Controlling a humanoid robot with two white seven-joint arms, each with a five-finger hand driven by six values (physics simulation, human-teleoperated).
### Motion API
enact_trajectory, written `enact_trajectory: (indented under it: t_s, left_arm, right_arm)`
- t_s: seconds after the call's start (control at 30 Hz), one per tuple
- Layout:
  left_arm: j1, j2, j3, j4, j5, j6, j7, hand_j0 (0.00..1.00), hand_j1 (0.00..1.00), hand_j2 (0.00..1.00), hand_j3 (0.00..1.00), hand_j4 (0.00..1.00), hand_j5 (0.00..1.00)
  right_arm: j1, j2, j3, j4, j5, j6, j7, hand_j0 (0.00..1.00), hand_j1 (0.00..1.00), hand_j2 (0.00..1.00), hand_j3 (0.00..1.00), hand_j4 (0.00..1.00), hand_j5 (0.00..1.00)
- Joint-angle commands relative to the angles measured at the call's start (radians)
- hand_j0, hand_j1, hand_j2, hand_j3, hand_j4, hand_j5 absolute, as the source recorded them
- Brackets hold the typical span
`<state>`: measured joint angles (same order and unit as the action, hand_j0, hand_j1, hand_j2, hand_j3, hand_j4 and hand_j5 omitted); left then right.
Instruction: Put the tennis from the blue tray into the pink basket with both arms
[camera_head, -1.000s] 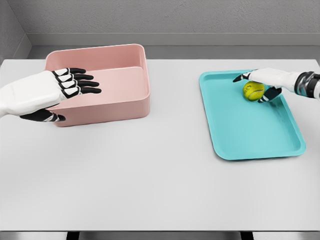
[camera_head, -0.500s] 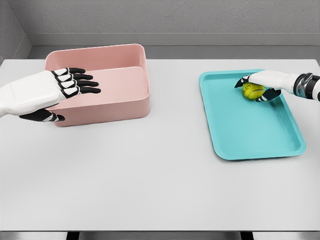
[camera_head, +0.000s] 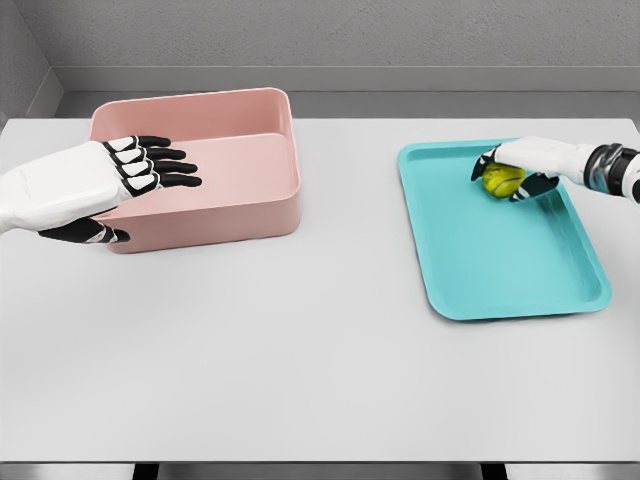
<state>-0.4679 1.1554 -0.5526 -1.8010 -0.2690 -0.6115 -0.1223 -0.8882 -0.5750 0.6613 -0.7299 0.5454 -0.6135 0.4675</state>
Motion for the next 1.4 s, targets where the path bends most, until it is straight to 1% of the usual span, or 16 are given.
enact_trajectory:
  t_s: [0.0, 0.07, 0.13, 0.2, 0.23, 0.27, 0.33, 0.4, 0.47, 0.5, 0.57, 0.63, 0.8, 0.93, 1.07, 1.37]
  left_arm:
    - [0.0, 0.001, -0.001, 0.0, 0.007, 0.001, 0.001, 1.0, 1.0, 1.0, 1.0, 1.0, 1.0]
    - [0.0, 0.001, -0.001, 0.0, 0.007, 0.001, 0.001, 1.0, 1.0, 1.0, 1.0, 1.0, 1.0]
    - [0.0, 0.003, -0.001, 0.0, 0.007, 0.001, 0.001, 1.0, 1.0, 1.0, 1.0, 1.0, 1.0]
    - [0.0, 0.01, 0.0, 0.0, 0.007, 0.001, 0.0, 1.0, 1.0, 1.0, 1.0, 1.0, 1.0]
    - [0.0, 0.01, 0.0, 0.0, 0.007, 0.001, 0.001, 1.0, 1.0, 1.0, 1.0, 1.0, 1.0]
    - [0.0, 0.01, 0.0, 0.0, 0.007, 0.001, 0.001, 1.0, 1.0, 1.0, 1.0, 1.0, 1.0]
    - [0.0, 0.01, 0.0, 0.0, 0.007, 0.001, 0.0, 1.0, 1.0, 1.0, 1.0, 1.0, 1.0]
    - [0.0, 0.01, 0.0, 0.0, 0.007, 0.001, 0.001, 1.0, 1.0, 1.0, 1.0, 1.0, 1.0]
    - [0.0, 0.012, 0.0, 0.0, 0.007, 0.001, 0.001, 1.0, 1.0, 1.0, 1.0, 1.0, 1.0]
    - [0.0, 0.012, 0.0, 0.0, 0.007, 0.001, 0.001, 1.0, 1.0, 1.0, 1.0, 1.0, 1.0]
    - [0.0, 0.012, 0.0, 0.0, 0.007, 0.001, 0.001, 1.0, 1.0, 1.0, 1.0, 1.0, 1.0]
    - [0.0, 0.015, 0.0, 0.0, 0.007, 0.001, 0.001, 1.0, 1.0, 1.0, 1.0, 1.0, 1.0]
    - [0.0, 0.015, 0.0, 0.0, 0.007, 0.001, 0.0, 1.0, 1.0, 1.0, 1.0, 1.0, 1.0]
    - [0.002, 0.015, 0.0, 0.0, 0.007, 0.001, 0.0, 1.0, 1.0, 1.0, 1.0, 1.0, 1.0]
    - [0.008, 0.015, -0.001, 0.0, 0.005, 0.001, 0.0, 1.0, 1.0, 1.0, 1.0, 1.0, 1.0]
    - [0.008, 0.017, -0.001, 0.0, 0.005, 0.001, 0.001, 1.0, 1.0, 1.0, 1.0, 1.0, 1.0]
  right_arm:
    - [0.0, 0.0, -0.009, -0.028, -0.007, 0.003, 0.0, 0.56, 0.56, 0.56, 0.56, 0.56, 0.56]
    - [0.0, -0.002, -0.009, -0.042, -0.008, 0.003, 0.0, 0.53, 0.53, 0.53, 0.53, 0.53, 0.53]
    - [0.0, -0.002, -0.009, -0.042, -0.01, 0.003, 0.0, 0.52, 0.52, 0.52, 0.52, 0.52, 0.52]
    - [0.002, -0.003, -0.011, -0.045, -0.013, 0.003, 0.0, 0.49, 0.49, 0.49, 0.49, 0.49, 0.49]
    - [0.003, -0.008, -0.011, -0.066, -0.012, 0.003, 0.0, 0.49, 0.49, 0.49, 0.49, 0.49, 0.49]
    - [0.005, -0.013, -0.012, -0.083, -0.013, 0.003, 0.0, 0.46, 0.46, 0.46, 0.46, 0.46, 0.46]
    - [0.008, -0.016, -0.014, -0.097, -0.015, 0.003, 0.0, 0.45, 0.45, 0.45, 0.45, 0.45, 0.45]
    - [0.009, -0.04, -0.015, -0.141, -0.016, 0.003, 0.0, 0.44, 0.44, 0.44, 0.44, 0.44, 0.44]
    - [0.011, -0.04, -0.015, -0.146, -0.018, 0.003, 0.0, 0.44, 0.44, 0.44, 0.44, 0.44, 0.44]
    - [0.011, -0.042, -0.015, -0.161, -0.018, 0.003, 0.0, 0.44, 0.44, 0.44, 0.44, 0.44, 0.44]
    - [0.012, -0.048, -0.023, -0.232, -0.018, 0.003, 0.003, 0.42, 0.42, 0.42, 0.42, 0.42, 0.42]
    - [0.012, -0.045, -0.022, -0.241, -0.016, 0.003, 0.003, 0.42, 0.42, 0.42, 0.42, 0.42, 0.42]
    - [0.014, -0.037, -0.016, -0.312, -0.01, 0.003, 0.005, 0.41, 0.41, 0.41, 0.41, 0.41, 0.41]
    - [0.009, -0.029, -0.011, -0.319, -0.008, 0.003, 0.006, 0.4, 0.4, 0.4, 0.4, 0.4, 0.4]
    - [0.008, -0.028, -0.011, -0.348, -0.007, 0.003, 0.006, 0.4, 0.4, 0.4, 0.4, 0.4, 0.4]
    - [-0.003, 0.058, -0.006, -0.347, 0.004, 0.003, 0.008, 0.4, 0.4, 0.4, 0.4, 0.4, 0.4]
